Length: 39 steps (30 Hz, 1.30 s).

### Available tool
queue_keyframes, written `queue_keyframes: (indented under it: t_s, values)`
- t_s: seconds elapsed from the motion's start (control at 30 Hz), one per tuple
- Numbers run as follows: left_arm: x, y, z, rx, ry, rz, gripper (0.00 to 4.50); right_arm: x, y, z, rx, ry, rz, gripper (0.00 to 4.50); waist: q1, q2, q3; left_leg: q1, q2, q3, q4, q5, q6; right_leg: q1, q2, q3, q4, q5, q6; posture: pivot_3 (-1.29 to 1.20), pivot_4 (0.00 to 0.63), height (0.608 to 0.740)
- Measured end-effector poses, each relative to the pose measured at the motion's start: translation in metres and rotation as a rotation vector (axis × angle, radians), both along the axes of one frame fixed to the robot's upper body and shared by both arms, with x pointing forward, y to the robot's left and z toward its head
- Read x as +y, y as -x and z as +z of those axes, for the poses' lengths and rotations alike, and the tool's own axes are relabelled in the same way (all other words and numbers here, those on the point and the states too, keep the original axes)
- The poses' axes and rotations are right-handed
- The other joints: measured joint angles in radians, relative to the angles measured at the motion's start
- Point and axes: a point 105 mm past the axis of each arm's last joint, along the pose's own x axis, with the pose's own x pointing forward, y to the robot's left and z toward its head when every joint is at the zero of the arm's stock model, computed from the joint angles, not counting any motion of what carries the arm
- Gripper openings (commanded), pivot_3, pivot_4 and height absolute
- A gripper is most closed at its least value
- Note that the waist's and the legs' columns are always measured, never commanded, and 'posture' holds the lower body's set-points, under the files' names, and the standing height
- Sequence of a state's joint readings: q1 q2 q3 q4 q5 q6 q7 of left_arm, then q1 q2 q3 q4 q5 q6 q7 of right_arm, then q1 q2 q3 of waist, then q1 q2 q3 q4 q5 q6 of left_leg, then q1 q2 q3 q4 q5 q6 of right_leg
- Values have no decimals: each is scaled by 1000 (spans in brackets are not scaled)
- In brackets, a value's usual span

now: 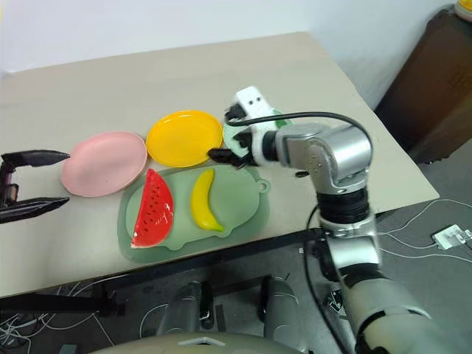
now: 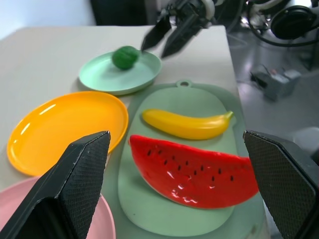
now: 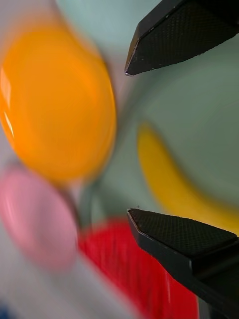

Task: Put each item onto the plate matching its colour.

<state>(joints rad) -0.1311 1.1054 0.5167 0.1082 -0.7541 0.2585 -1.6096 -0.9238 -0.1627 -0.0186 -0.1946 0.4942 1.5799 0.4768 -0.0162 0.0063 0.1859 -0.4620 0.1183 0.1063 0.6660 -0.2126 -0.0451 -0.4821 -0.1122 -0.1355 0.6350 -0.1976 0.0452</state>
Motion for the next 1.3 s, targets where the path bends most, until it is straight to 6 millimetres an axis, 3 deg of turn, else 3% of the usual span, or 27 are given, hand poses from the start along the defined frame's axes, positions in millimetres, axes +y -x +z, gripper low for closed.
queue_keyframes:
  t_s: [0.17,0.5,1.07,1.17,1.3]
  values:
    - [-1,-6,-6,32,0,-11,4500,12,3,-29,104,17,-62,4492,5,0,0,-1,0,1,0,0,0,1,0,0,-2,1,-1,0,150,677]
    - [-1,-9,-14,29,-12,-19,4500,22,-2,-56,167,97,-218,4492,-1,-1,0,-1,0,0,0,1,1,0,0,0,-1,1,-1,0,150,677]
    - [-5,-14,-15,24,-6,-37,4500,38,13,-72,196,167,-187,4492,-1,-1,-1,0,0,0,0,1,1,2,0,0,-2,-1,1,0,150,677]
    - [-6,-14,-16,25,1,-40,4500,39,13,-73,189,188,-193,3868,-1,-2,-1,1,0,0,0,1,1,3,0,0,-2,-1,2,0,150,677]
    - [-7,-15,-14,16,2,-43,4500,39,11,-78,185,216,-207,2564,-1,-3,-2,1,0,-1,0,0,-1,3,0,0,-2,-1,2,0,150,677]
